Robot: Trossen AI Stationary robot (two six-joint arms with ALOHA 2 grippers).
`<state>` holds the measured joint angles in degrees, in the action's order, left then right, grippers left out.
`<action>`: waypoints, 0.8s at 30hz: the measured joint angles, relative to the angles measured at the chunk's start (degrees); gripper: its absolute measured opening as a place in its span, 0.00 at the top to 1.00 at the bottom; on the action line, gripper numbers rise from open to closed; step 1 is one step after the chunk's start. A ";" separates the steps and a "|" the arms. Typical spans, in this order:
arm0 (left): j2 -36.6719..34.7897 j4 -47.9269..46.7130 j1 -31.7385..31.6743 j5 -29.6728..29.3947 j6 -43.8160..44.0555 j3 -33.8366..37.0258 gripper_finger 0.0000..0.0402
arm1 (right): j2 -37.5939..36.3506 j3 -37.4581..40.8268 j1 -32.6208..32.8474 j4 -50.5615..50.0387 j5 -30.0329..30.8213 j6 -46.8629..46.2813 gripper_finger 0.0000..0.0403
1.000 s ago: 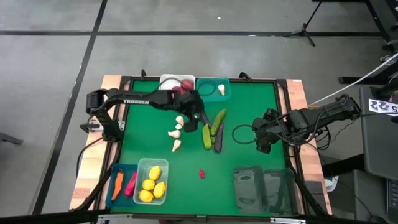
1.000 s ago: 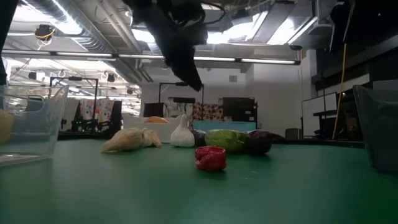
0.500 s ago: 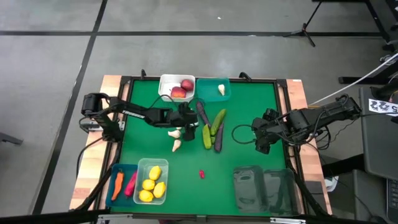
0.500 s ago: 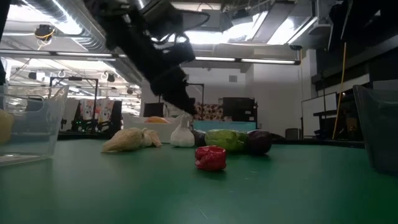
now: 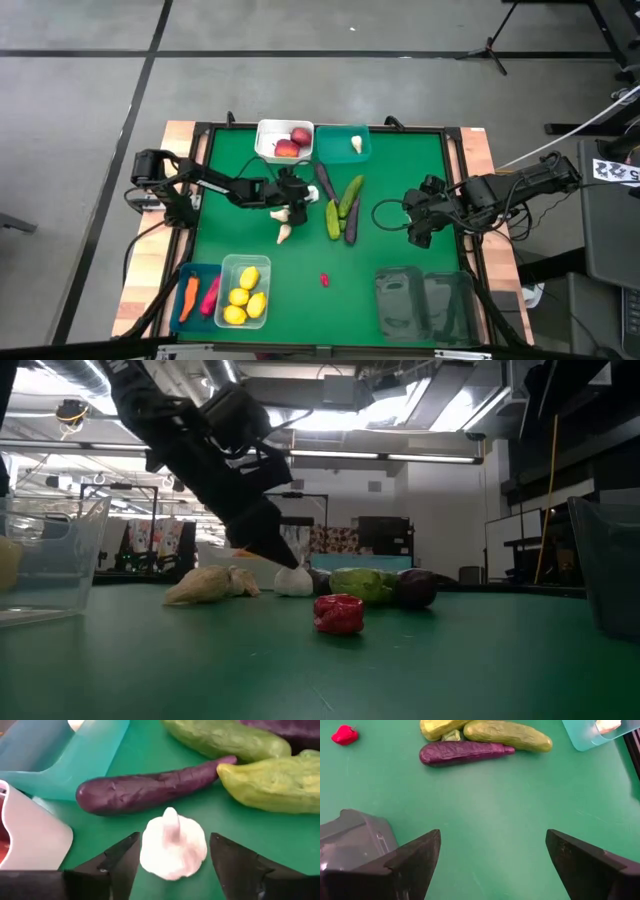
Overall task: Sort produce into baskets
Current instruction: Put the white garlic into the green bin
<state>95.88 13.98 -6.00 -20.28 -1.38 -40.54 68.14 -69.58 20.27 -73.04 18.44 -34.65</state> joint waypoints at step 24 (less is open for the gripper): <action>0.28 6.49 -0.03 1.21 0.02 1.71 0.96 | 0.00 0.00 -0.01 0.15 0.15 -1.53 0.11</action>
<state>96.16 20.47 -6.03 -19.07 -1.36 -38.83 68.14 -69.58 20.27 -72.88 18.59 -36.18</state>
